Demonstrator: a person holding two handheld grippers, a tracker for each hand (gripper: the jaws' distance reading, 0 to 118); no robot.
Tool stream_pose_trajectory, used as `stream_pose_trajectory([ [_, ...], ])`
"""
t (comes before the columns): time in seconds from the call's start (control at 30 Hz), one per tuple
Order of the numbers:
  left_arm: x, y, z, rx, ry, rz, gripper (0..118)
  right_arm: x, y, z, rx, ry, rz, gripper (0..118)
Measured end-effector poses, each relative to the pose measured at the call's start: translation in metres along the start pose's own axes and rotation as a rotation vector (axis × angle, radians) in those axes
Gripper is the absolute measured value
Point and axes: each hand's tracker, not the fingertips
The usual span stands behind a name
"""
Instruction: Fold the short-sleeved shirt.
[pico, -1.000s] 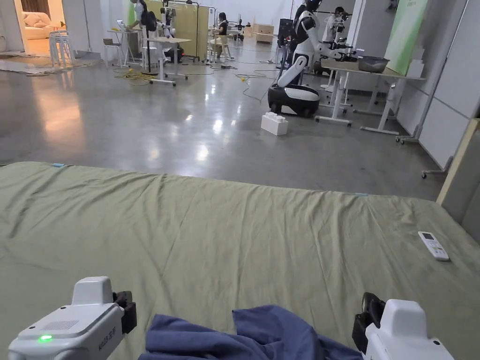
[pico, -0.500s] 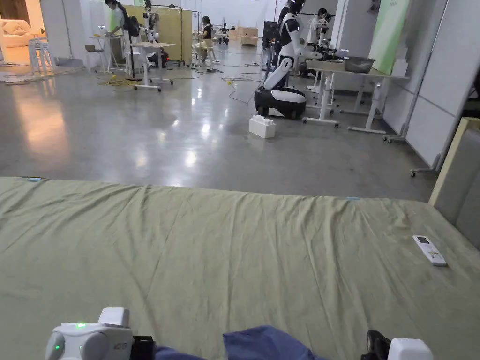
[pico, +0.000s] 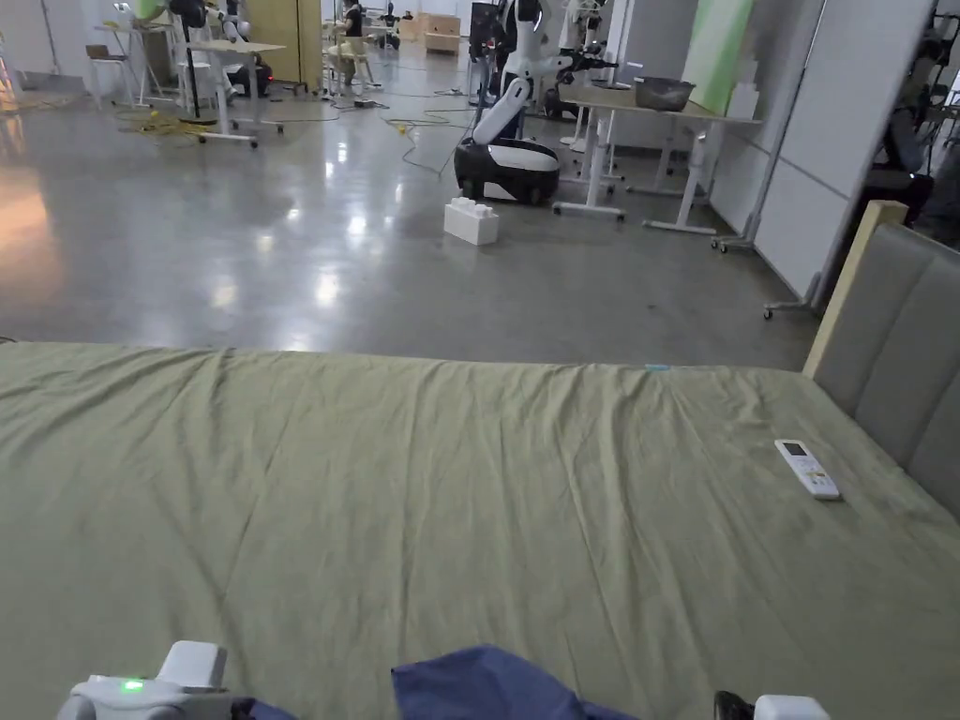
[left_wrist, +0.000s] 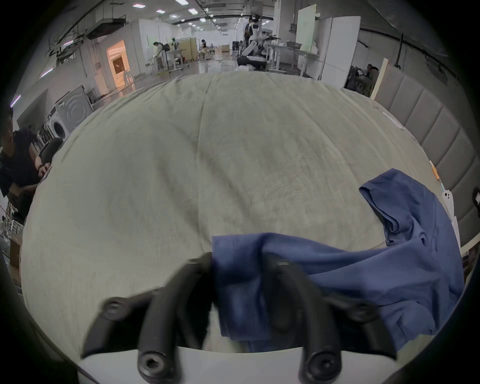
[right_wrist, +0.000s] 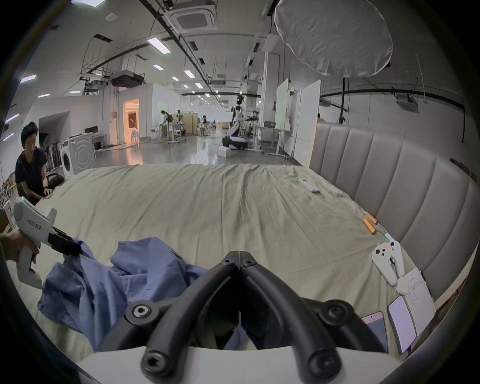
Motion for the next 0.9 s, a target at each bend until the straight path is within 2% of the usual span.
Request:
stream_pose_trajectory([
  [0.03, -0.001, 0.0, 0.0, 0.003, -0.022, -0.001, 8, 0.002, 0.0, -0.006, -0.03, 0.004, 0.002, 0],
  [0.17, -0.008, -0.001, 0.004, 0.004, -0.056, 0.024, 6, 0.015, 0.0, -0.031, -0.137, 0.015, -0.018, 0],
  [0.3, -0.015, -0.005, 0.03, 0.083, -0.089, 0.049, 6, 0.029, 0.003, -0.062, -0.251, 0.03, -0.022, 3],
  [0.33, -0.018, -0.006, 0.037, 0.101, -0.1, 0.069, 6, 0.031, 0.002, -0.073, -0.316, 0.037, -0.014, 18],
  [0.4, -0.019, -0.01, 0.051, 0.141, -0.123, 0.091, 6, 0.032, -0.002, -0.091, -0.384, 0.022, -0.017, 62],
  [0.43, -0.019, -0.012, 0.056, 0.142, -0.124, 0.091, 6, 0.032, -0.006, -0.102, -0.443, 0.034, -0.012, 79],
  [0.53, -0.019, -0.019, 0.065, 0.174, -0.127, 0.087, 6, 0.031, -0.02, -0.125, -0.514, 0.037, -0.024, 77],
  [0.57, -0.019, -0.02, 0.067, 0.178, -0.131, 0.094, 6, 0.029, -0.025, -0.131, -0.553, 0.052, -0.014, 71],
  [0.6, -0.019, -0.021, 0.068, 0.179, -0.137, 0.103, 6, 0.027, -0.03, -0.138, -0.589, 0.068, -0.012, 60],
  [0.67, -0.019, -0.023, 0.071, 0.19, -0.136, 0.114, 6, 0.021, -0.039, -0.137, -0.57, 0.092, 0.004, 50],
  [0.7, -0.019, -0.024, 0.072, 0.196, -0.138, 0.12, 6, 0.018, -0.039, -0.134, -0.542, 0.081, 0.019, 39],
  [0.73, -0.019, -0.024, 0.074, 0.194, -0.142, 0.125, 6, 0.017, -0.036, -0.131, -0.53, 0.074, 0.035, 22],
  [0.77, -0.018, -0.025, 0.075, 0.197, -0.142, 0.126, 6, 0.014, -0.033, -0.126, -0.519, 0.104, 0.033, 13],
  [0.8, -0.017, -0.026, 0.076, 0.201, -0.141, 0.126, 6, 0.012, -0.032, -0.124, -0.496, 0.123, 0.025, 13],
  [0.83, -0.016, -0.026, 0.078, 0.205, -0.136, 0.117, 6, 0.009, -0.029, -0.119, -0.493, 0.093, 0.047, 5],
  [0.9, -0.016, -0.023, 0.087, 0.221, -0.13, 0.107, 5, 0.008, -0.024, -0.112, -0.447, 0.099, 0.077, 4],
])
